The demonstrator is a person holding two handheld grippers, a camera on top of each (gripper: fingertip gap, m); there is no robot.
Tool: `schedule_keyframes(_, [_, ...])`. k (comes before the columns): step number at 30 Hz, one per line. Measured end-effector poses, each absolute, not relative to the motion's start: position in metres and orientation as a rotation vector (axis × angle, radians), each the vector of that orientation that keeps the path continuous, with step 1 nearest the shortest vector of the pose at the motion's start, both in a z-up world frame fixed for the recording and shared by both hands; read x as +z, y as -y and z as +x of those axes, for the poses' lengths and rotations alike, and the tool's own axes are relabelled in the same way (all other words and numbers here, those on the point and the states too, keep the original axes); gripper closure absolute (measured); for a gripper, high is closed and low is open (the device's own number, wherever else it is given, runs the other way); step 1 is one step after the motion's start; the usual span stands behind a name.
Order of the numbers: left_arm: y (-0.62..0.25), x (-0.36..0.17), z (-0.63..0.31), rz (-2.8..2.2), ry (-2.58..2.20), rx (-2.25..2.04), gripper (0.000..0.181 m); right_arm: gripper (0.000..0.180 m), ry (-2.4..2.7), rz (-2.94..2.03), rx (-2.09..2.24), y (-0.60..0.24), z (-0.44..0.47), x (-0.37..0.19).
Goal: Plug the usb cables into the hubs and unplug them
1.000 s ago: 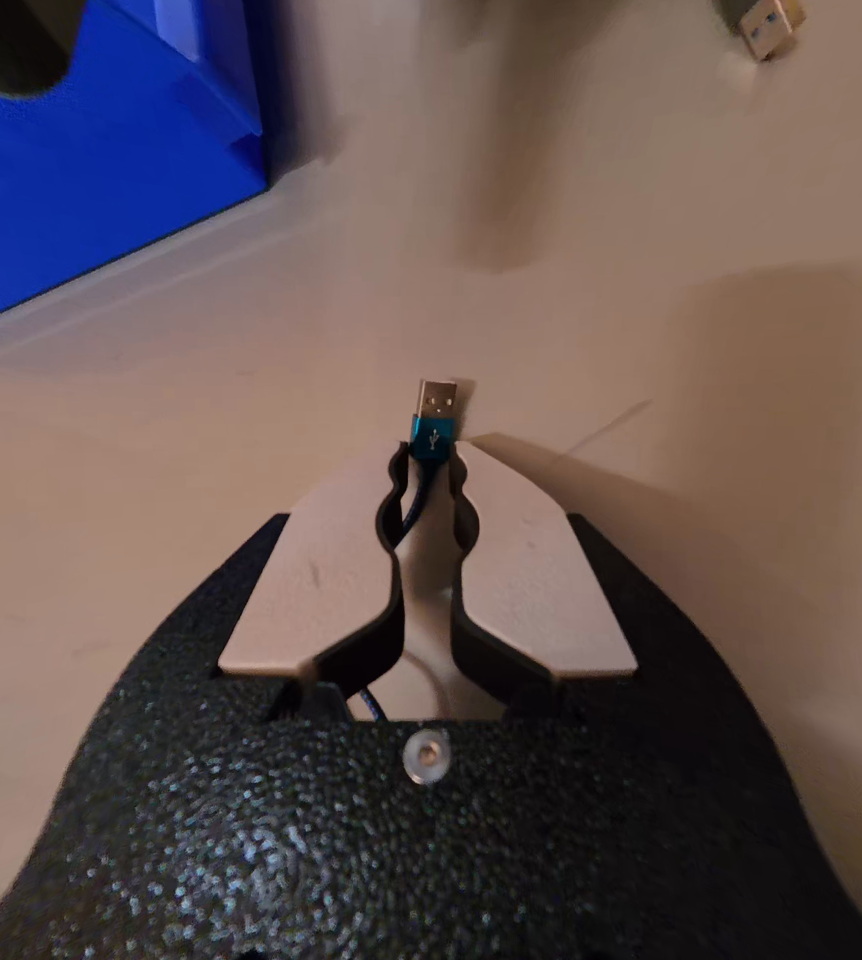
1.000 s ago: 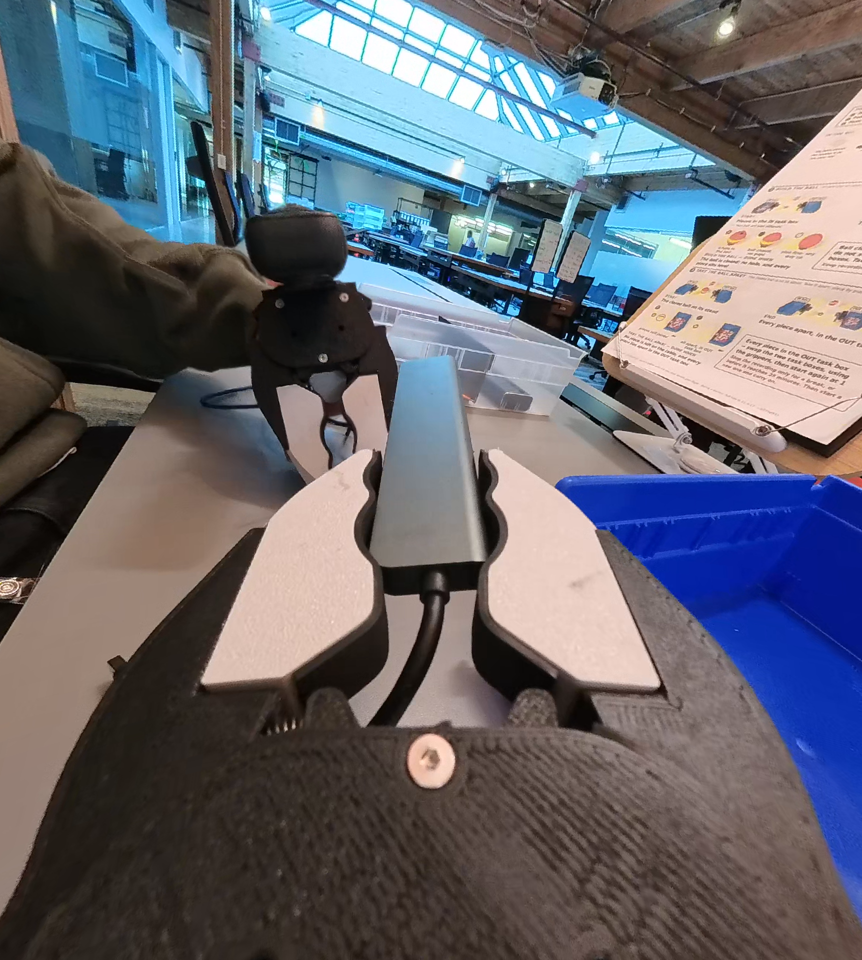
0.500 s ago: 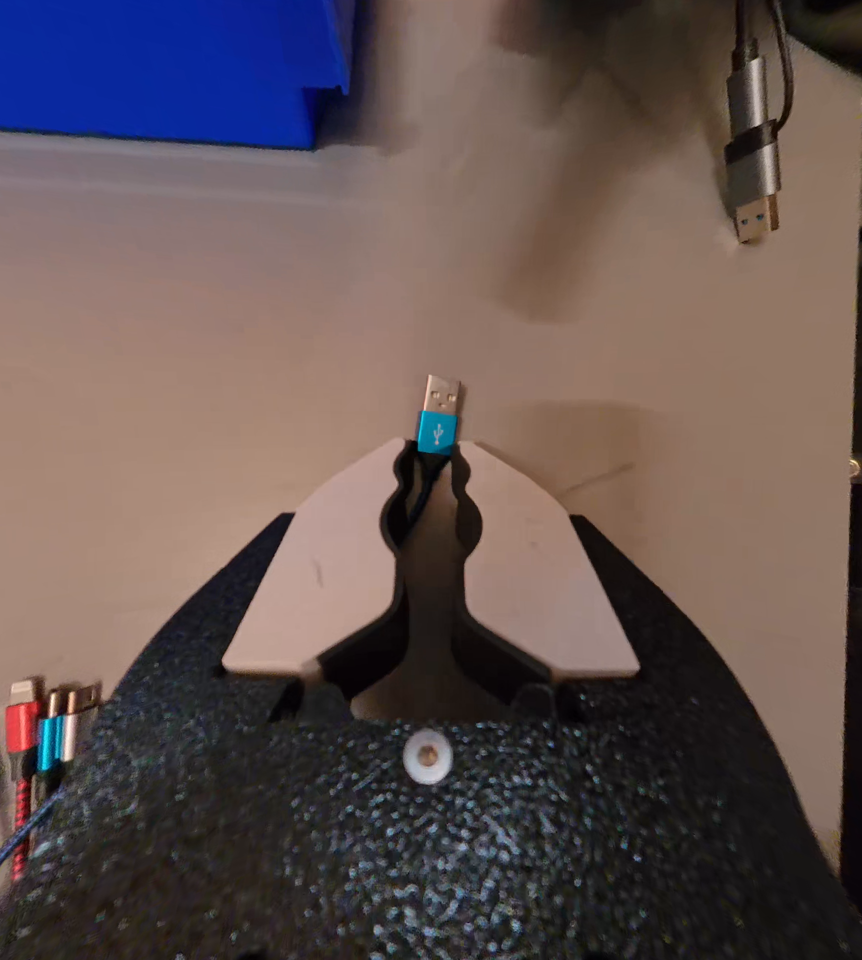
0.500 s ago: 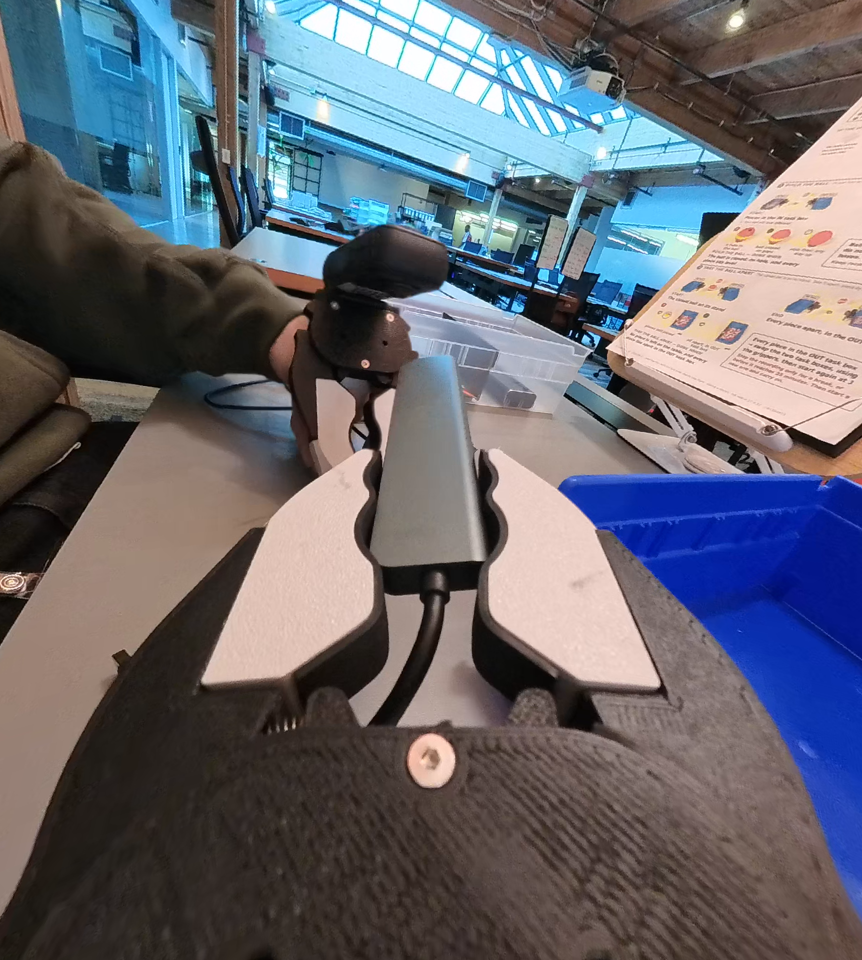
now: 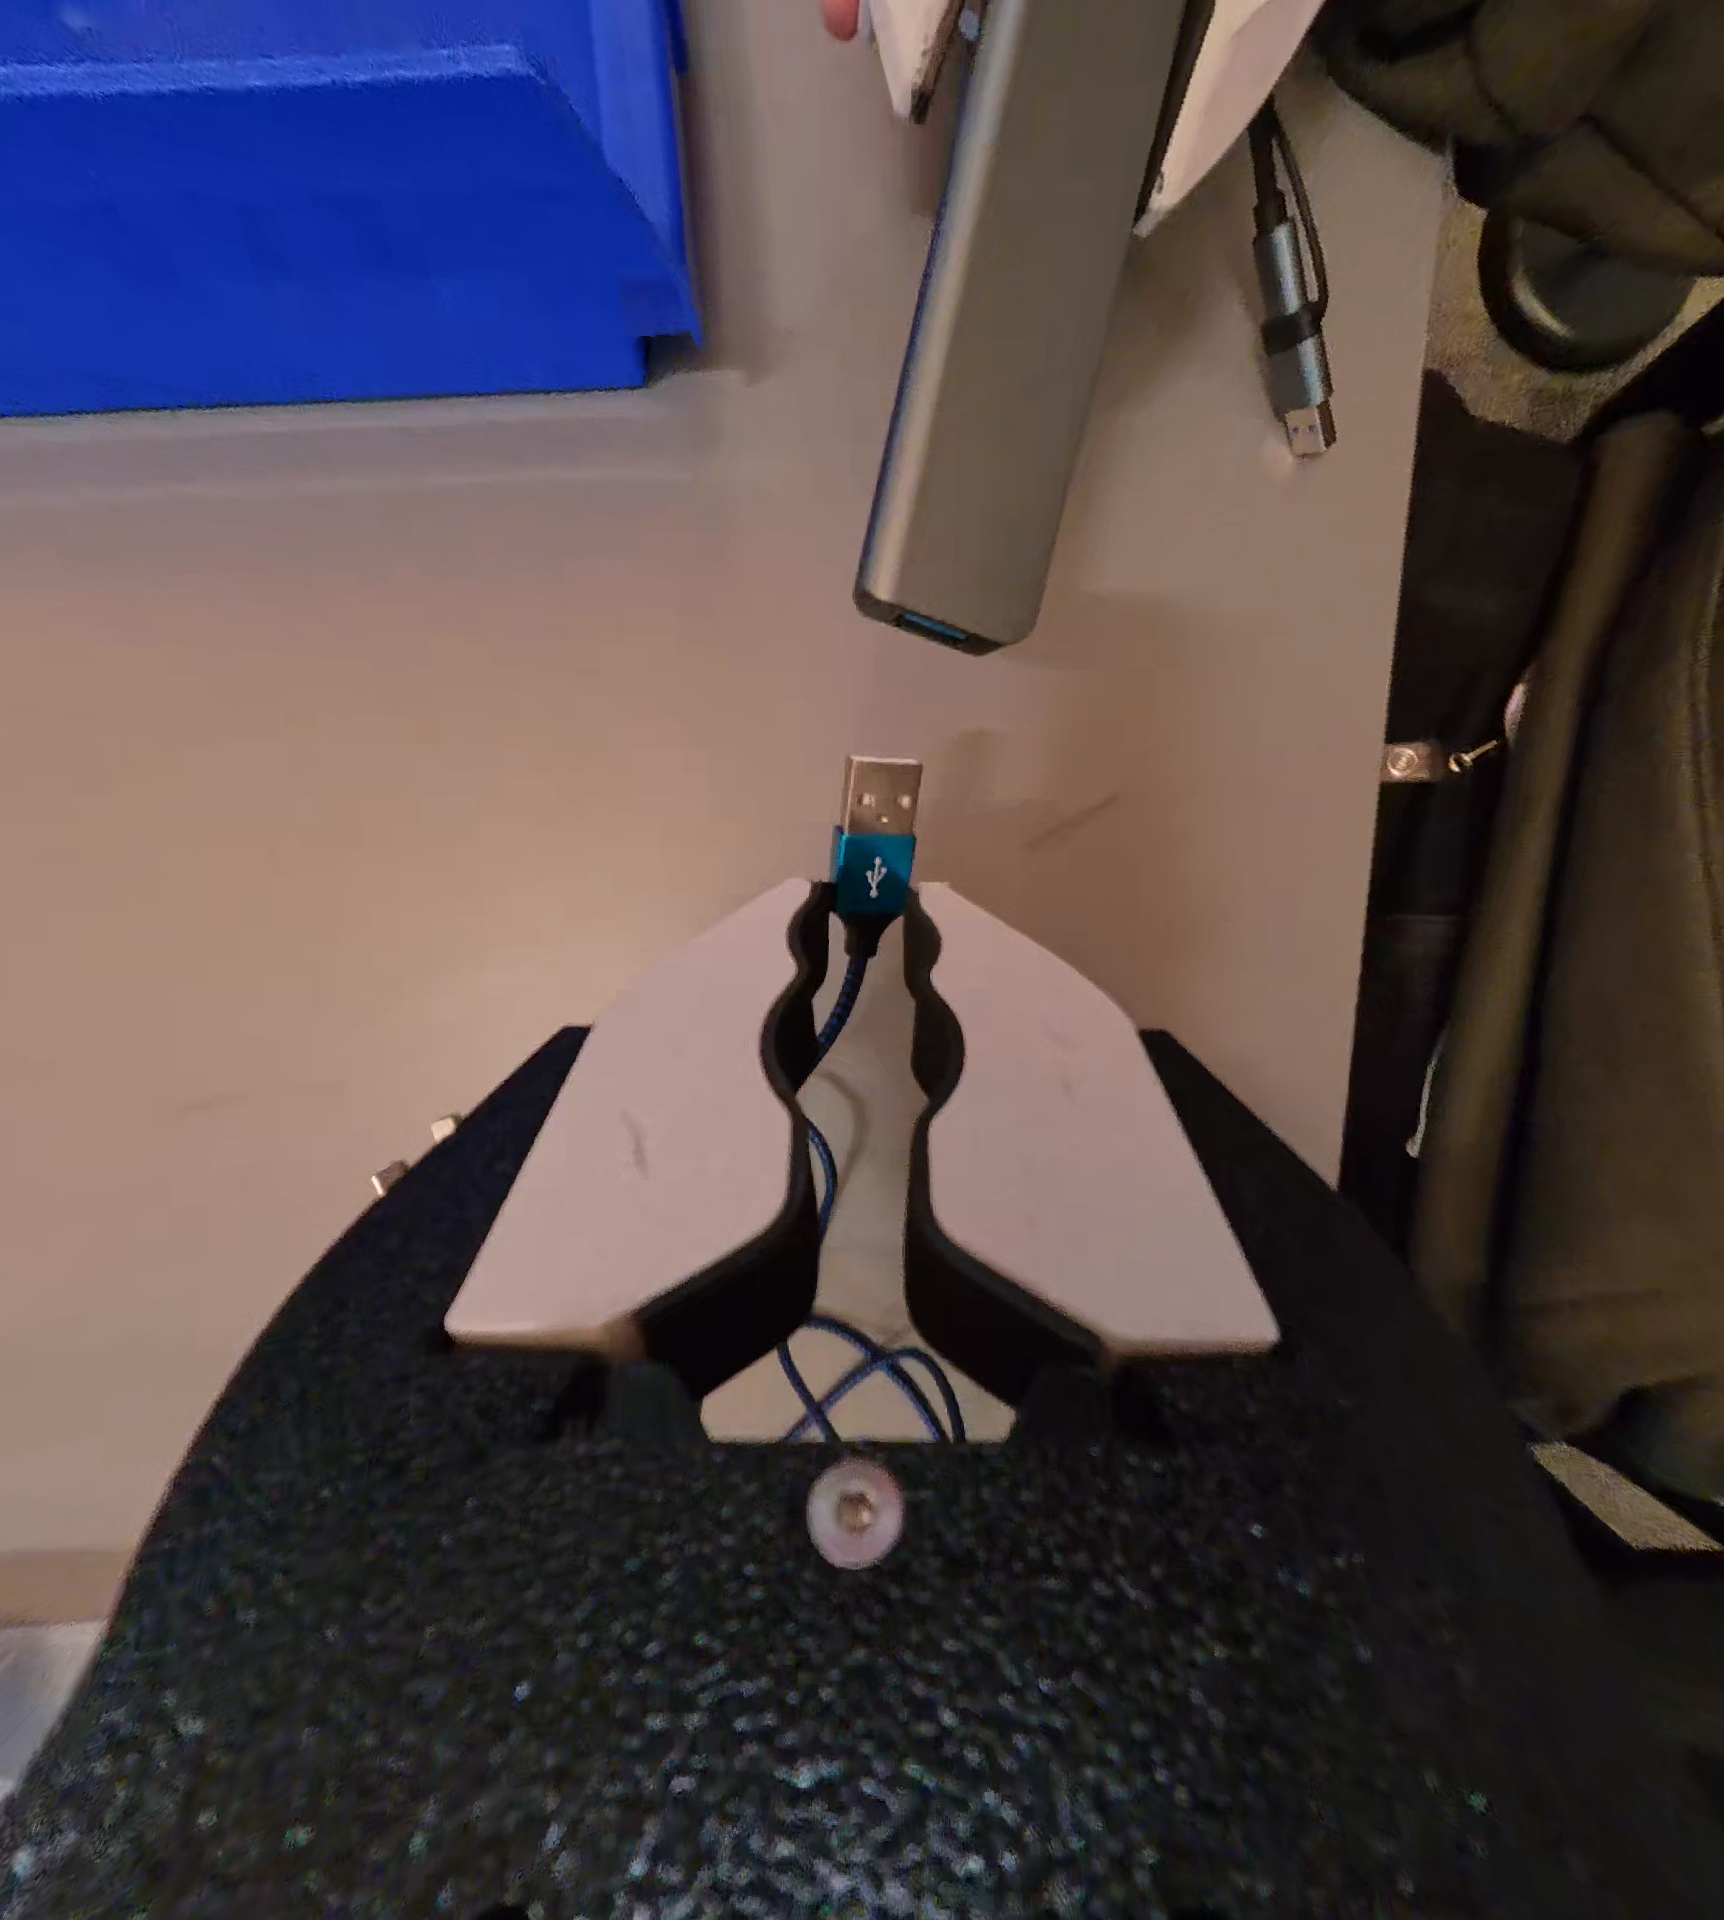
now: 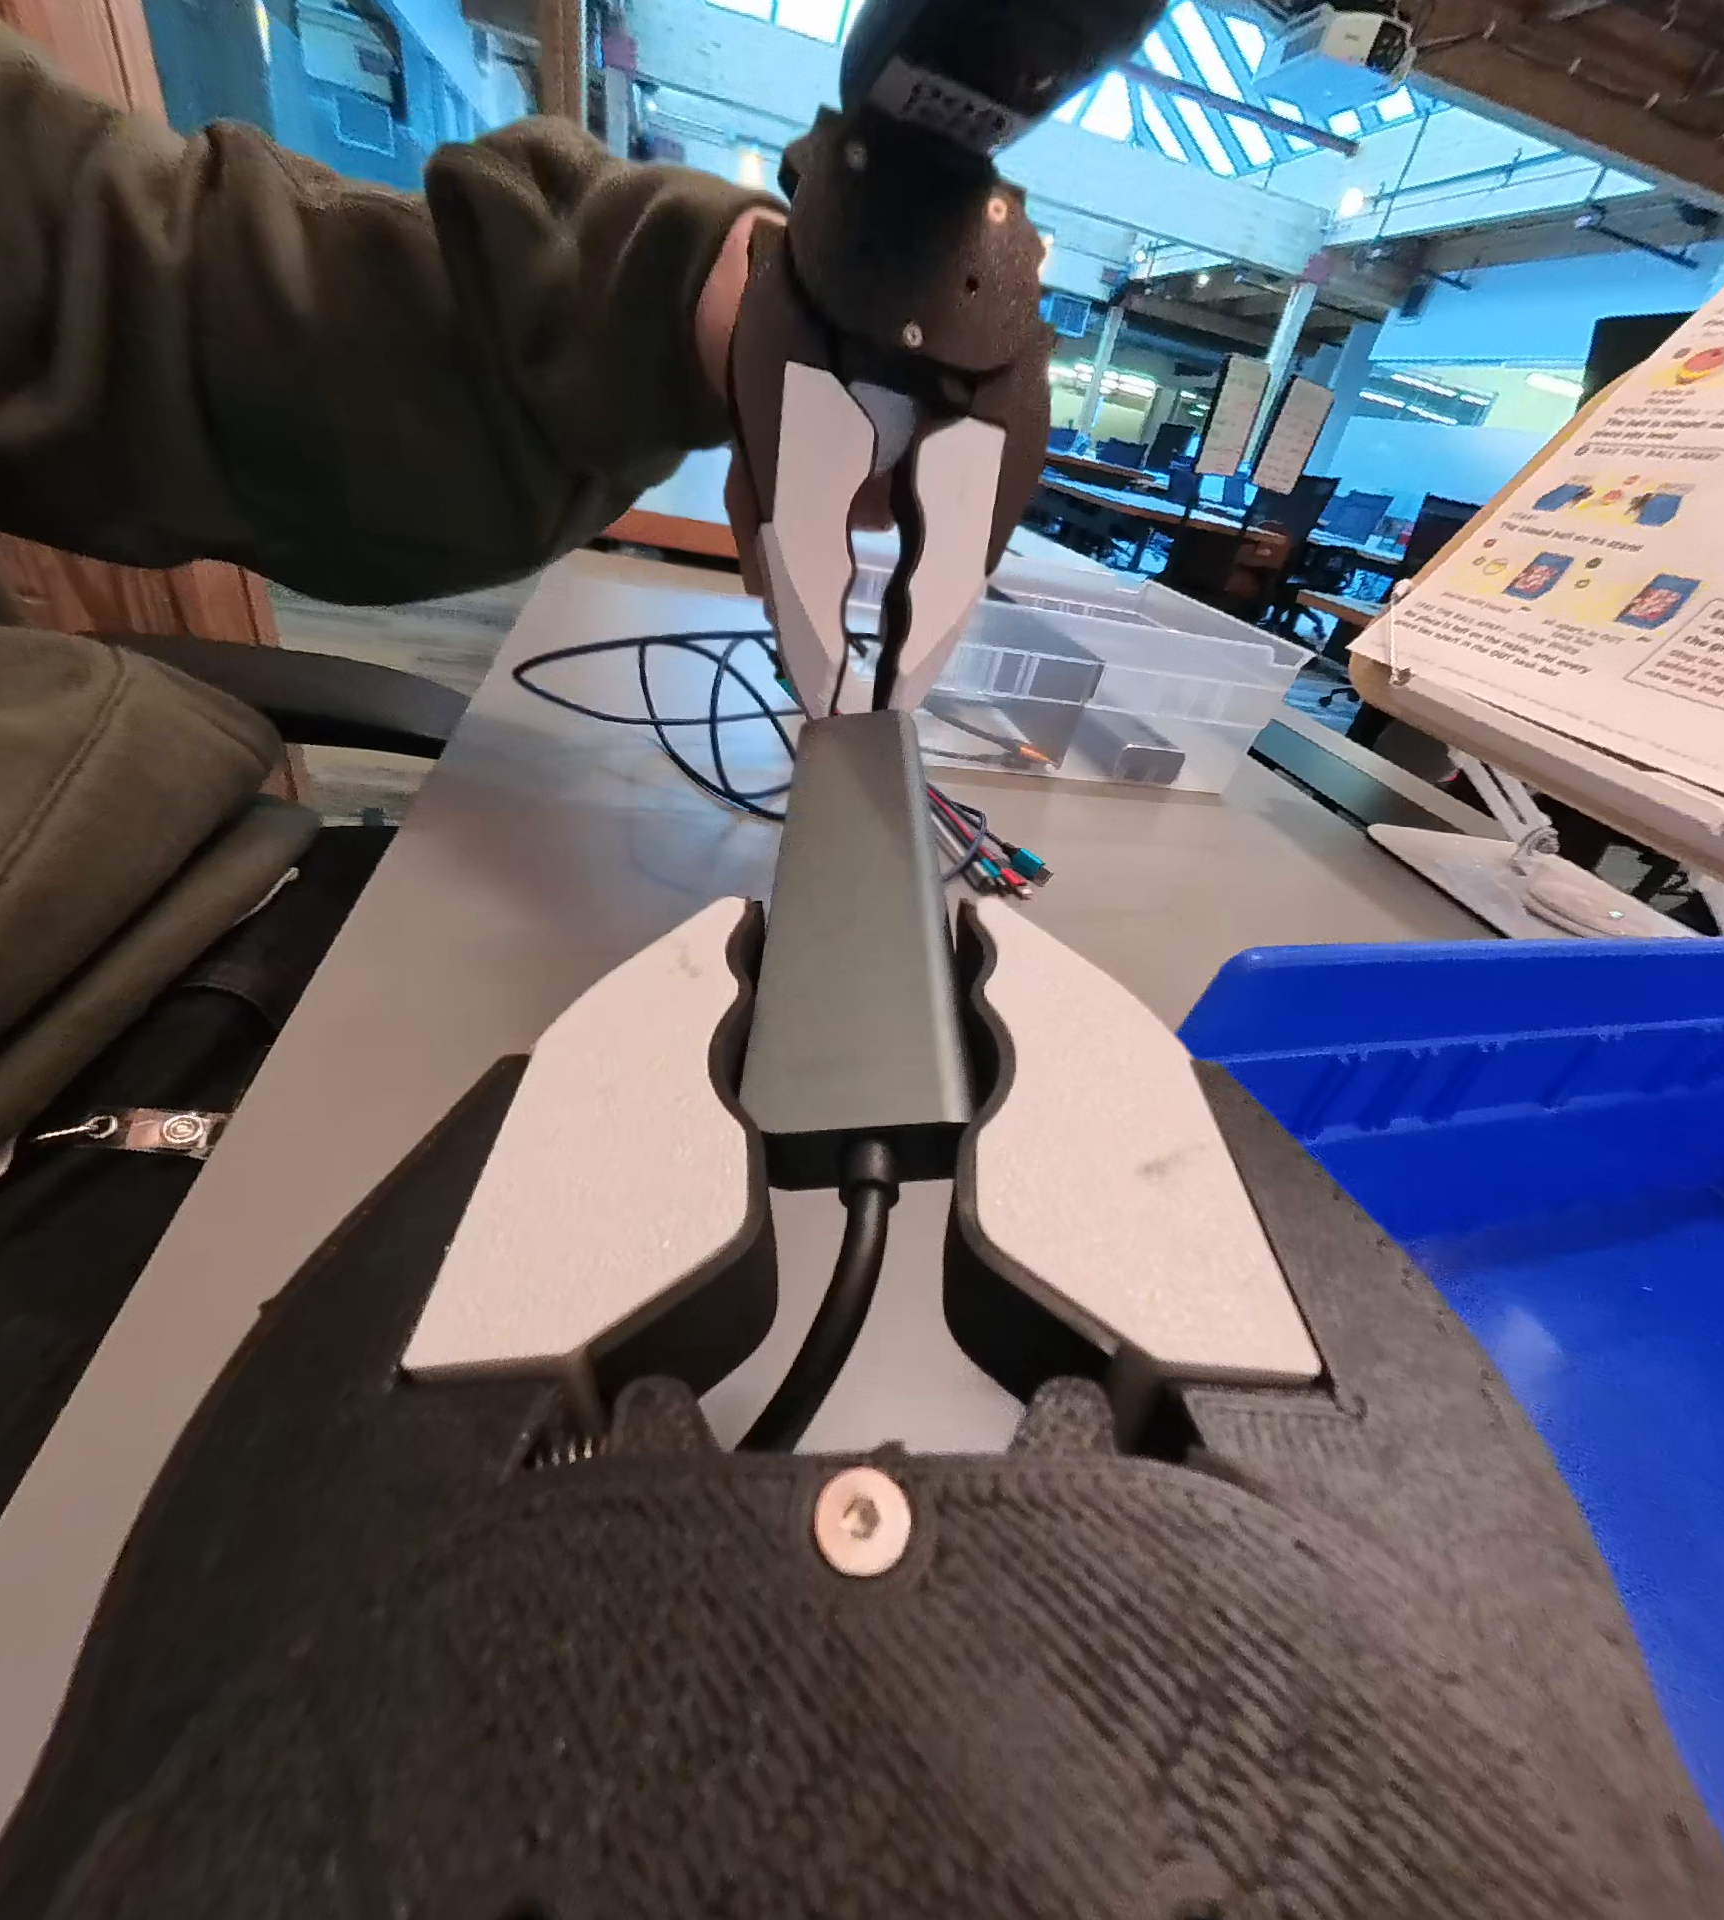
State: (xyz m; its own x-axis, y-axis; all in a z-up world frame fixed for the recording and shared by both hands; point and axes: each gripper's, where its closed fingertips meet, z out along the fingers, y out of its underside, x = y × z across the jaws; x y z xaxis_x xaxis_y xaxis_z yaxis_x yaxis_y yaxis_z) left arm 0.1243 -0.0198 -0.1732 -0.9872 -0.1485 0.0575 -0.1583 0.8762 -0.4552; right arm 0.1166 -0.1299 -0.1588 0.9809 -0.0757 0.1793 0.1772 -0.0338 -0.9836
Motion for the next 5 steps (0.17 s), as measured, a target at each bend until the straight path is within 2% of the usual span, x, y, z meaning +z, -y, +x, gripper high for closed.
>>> schedule_keyframes(1, [0.0195,-0.1713,0.1230,0.242,3.027,0.708,0.168,0.144,0.080,-1.592,-0.197,0.1299,0.1164,-0.1588])
schedule_keyframes(5, [0.0244,-0.1683,0.1157,0.223,3.006,0.640,0.168,0.144,0.097,-1.575,-0.174,0.1307,0.1123,-0.1569])
